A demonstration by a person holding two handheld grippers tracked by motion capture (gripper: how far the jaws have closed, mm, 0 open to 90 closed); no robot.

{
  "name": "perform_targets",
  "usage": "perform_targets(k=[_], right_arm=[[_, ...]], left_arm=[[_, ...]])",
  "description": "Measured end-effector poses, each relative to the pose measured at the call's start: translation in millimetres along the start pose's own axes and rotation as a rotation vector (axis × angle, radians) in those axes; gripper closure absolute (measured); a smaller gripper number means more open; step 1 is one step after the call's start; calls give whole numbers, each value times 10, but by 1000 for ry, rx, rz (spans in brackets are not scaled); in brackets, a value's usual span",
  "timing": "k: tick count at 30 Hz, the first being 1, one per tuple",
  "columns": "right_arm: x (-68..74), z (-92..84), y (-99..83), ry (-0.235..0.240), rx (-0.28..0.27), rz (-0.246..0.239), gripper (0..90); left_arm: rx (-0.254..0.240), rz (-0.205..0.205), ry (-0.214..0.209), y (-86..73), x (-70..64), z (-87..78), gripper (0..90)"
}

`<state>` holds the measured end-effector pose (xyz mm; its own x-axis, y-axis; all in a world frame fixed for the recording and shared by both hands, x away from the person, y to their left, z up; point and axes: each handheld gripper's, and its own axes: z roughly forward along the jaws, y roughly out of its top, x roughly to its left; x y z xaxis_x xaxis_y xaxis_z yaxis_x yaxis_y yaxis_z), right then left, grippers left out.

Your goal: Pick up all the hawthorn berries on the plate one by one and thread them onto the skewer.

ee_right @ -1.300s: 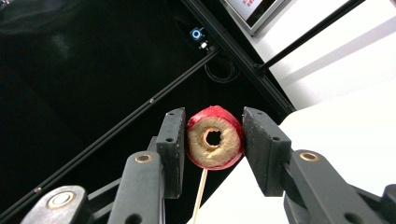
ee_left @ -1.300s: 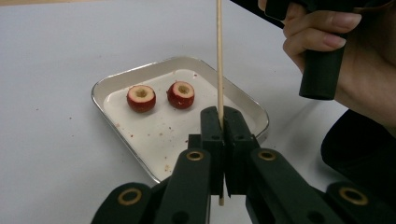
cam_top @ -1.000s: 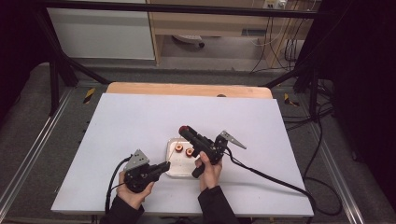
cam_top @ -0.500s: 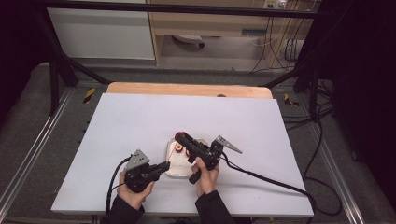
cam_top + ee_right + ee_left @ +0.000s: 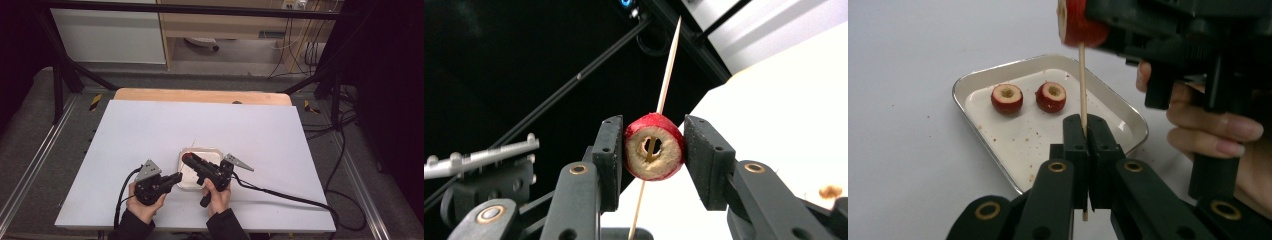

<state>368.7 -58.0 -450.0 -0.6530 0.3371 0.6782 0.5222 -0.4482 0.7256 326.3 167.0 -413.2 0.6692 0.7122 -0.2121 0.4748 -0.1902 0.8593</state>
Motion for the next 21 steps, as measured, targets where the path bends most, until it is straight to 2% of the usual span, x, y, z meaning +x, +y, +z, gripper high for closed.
perform_targets(k=[10,15,17,19,21], right_arm=[[38,-10,-155,-6,66,-18,614],[60,-15,-123,-16,86,-27,602],[84,-26,-84,-43,87,-58,531],[110,-41,-20,-56,103,-92,503],[144,-53,58,-75,134,-135,431]], left_arm=[[3,4,1,6,15,19,885],[-3,16,-2,3,21,10,884],[-1,21,-1,-3,30,-4,884],[-2,19,2,-10,56,-22,884],[-1,22,8,-12,88,-44,884]])
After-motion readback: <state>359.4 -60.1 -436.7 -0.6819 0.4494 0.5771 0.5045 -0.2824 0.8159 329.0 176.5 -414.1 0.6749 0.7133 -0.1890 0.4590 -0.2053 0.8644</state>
